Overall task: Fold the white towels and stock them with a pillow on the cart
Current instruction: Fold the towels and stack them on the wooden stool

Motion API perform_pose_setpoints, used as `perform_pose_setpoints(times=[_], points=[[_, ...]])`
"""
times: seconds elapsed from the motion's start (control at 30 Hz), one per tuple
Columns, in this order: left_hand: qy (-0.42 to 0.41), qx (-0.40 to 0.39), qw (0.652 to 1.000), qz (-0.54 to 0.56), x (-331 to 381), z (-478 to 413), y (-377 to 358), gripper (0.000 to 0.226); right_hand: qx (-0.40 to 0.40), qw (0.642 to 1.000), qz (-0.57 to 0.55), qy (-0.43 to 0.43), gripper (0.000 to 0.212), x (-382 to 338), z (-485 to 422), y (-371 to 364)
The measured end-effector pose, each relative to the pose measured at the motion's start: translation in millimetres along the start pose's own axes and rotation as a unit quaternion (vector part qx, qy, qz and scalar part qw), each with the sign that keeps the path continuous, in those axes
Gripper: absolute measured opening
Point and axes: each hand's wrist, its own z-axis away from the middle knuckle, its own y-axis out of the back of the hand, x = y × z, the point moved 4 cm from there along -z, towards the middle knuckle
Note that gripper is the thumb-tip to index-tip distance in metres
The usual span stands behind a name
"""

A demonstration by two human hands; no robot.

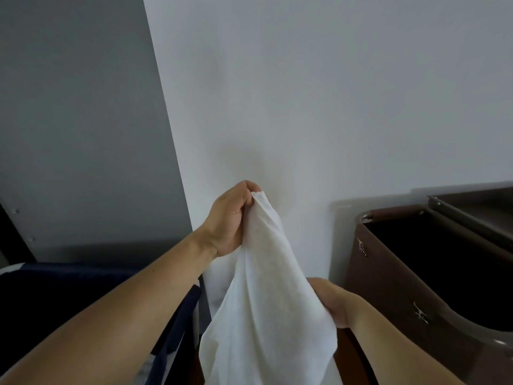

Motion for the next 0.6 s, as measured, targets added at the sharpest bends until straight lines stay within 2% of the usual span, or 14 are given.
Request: perform_pose_setpoints(times=[0.07, 0.13, 0.23, 0.33, 0.4, 0.5, 0.6], points=[[-0.021, 0.056, 0.998, -0.028, 4, -4, 12, 0.011, 0.028, 0.999, -0.042, 0.003, 0.055, 7, 1, 7], [-0.029, 0.109, 0.993, -0.037, 4, -5, 23, 0.012, 0.075, 0.986, -0.147, 0.025, 0.056, 11, 3, 19], [-0.023, 0.156, 0.987, -0.035, -1, -6, 31, 0.013, 0.061, 0.975, -0.208, 0.044, 0.035, 15, 12, 28], [-0.024, 0.162, 0.985, -0.046, -5, -6, 28, 0.011, 0.036, 0.984, -0.168, 0.034, 0.031, 20, 23, 30], [-0.032, 0.158, 0.985, -0.056, -7, -6, 25, 0.021, 0.02, 0.991, -0.133, 0.024, 0.032, 22, 25, 29], [-0.039, 0.149, 0.986, -0.064, -6, -8, 24, 0.025, 0.012, 0.998, -0.062, 0.002, 0.02, 22, 34, 32], [-0.04, 0.156, 0.984, -0.077, -6, -8, 27, 0.024, 0.044, 0.997, 0.049, -0.028, 0.041, 21, 47, 37]])
